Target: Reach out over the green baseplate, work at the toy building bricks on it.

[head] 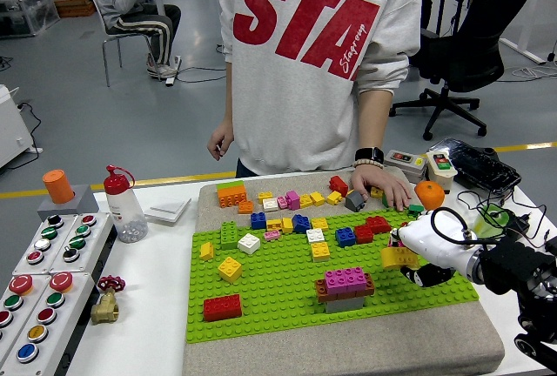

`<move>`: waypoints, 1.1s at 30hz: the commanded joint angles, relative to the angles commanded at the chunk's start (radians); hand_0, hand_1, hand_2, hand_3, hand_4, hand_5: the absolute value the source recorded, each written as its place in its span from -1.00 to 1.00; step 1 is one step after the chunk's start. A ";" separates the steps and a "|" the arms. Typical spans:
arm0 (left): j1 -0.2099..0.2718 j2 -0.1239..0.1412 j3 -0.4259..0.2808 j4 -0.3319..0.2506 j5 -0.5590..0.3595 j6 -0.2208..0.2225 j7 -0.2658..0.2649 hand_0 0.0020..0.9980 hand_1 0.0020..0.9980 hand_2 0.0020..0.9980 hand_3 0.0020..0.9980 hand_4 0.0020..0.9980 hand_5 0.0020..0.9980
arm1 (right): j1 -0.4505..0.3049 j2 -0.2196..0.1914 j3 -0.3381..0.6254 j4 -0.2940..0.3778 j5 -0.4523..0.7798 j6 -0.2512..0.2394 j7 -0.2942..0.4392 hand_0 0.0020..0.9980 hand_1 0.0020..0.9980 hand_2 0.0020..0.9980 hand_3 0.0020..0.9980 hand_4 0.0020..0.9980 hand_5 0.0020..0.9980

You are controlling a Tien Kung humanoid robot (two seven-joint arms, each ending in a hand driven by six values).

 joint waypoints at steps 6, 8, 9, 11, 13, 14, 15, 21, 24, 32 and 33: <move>-0.002 0.000 0.005 0.000 -0.004 0.000 0.000 0.40 0.31 0.34 0.19 -0.12 1.00 | 0.017 -0.010 0.035 0.086 0.048 0.036 -0.018 0.41 0.00 -0.01 -0.01 0.14 -0.53; -0.003 0.000 0.007 0.000 -0.006 0.001 -0.001 0.40 0.31 0.34 0.19 -0.12 1.00 | 0.032 -0.012 0.035 0.121 0.069 0.052 -0.026 0.41 0.00 -0.01 -0.01 0.14 -0.53; -0.004 0.000 0.008 0.000 -0.008 0.002 -0.001 0.40 0.31 0.34 0.19 -0.12 1.00 | 0.036 -0.013 0.034 0.130 0.074 0.056 -0.028 0.41 0.00 -0.01 -0.01 0.14 -0.53; -0.004 0.000 0.009 0.000 -0.010 0.002 -0.002 0.40 0.31 0.33 0.19 -0.11 1.00 | 0.048 -0.013 0.027 0.149 0.087 0.062 -0.030 0.38 0.00 -0.01 -0.01 0.13 -0.52; -0.005 0.000 0.011 0.000 -0.012 0.003 -0.002 0.40 0.31 0.33 0.19 -0.11 1.00 | 0.062 -0.012 0.012 0.159 0.092 0.068 -0.031 0.38 0.00 -0.01 -0.01 0.13 -0.52; -0.006 0.000 0.013 0.000 -0.015 0.004 -0.002 0.40 0.31 0.33 0.19 -0.11 1.00 | 0.074 -0.011 -0.005 0.163 0.093 0.072 -0.031 0.38 0.00 -0.01 -0.01 0.13 -0.52; -0.007 0.000 0.015 0.001 -0.019 0.005 -0.003 0.40 0.31 0.33 0.19 -0.11 1.00 | 0.087 -0.010 -0.024 0.166 0.094 0.076 -0.031 0.38 0.00 -0.01 -0.01 0.13 -0.52; -0.010 0.000 0.024 0.001 -0.035 0.011 -0.008 0.40 0.31 0.33 0.18 -0.11 1.00 | 0.108 -0.003 -0.058 0.176 0.088 0.087 -0.033 0.36 0.00 0.00 -0.01 0.12 -0.53; -0.010 0.000 0.025 0.002 -0.036 0.013 -0.008 0.40 0.30 0.33 0.18 -0.11 1.00 | 0.108 0.005 -0.059 0.175 0.085 0.091 -0.035 0.34 -0.01 0.00 -0.01 0.11 -0.52; -0.011 0.000 0.028 0.002 -0.039 0.019 -0.010 0.40 0.30 0.32 0.17 -0.11 1.00 | 0.116 0.028 -0.074 0.153 0.086 0.101 -0.037 0.34 -0.01 -0.01 -0.01 0.11 -0.52; -0.011 0.000 0.028 0.002 -0.038 0.019 -0.010 0.40 0.30 0.32 0.17 -0.11 1.00 | 0.116 0.031 -0.075 0.150 0.087 0.101 -0.037 0.34 -0.01 -0.01 -0.01 0.11 -0.52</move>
